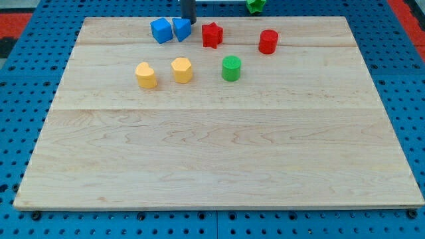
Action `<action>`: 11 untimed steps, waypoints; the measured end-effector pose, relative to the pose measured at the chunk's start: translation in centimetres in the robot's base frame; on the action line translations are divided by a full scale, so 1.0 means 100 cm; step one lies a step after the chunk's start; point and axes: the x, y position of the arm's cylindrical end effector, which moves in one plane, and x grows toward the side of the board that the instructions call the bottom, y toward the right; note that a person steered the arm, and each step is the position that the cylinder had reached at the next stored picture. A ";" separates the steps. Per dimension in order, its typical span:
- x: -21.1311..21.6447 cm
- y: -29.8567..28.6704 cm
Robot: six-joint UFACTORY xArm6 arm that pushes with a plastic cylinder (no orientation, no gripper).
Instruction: Slide the red circle left a bit
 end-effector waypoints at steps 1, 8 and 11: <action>0.006 -0.009; -0.006 0.168; 0.137 0.255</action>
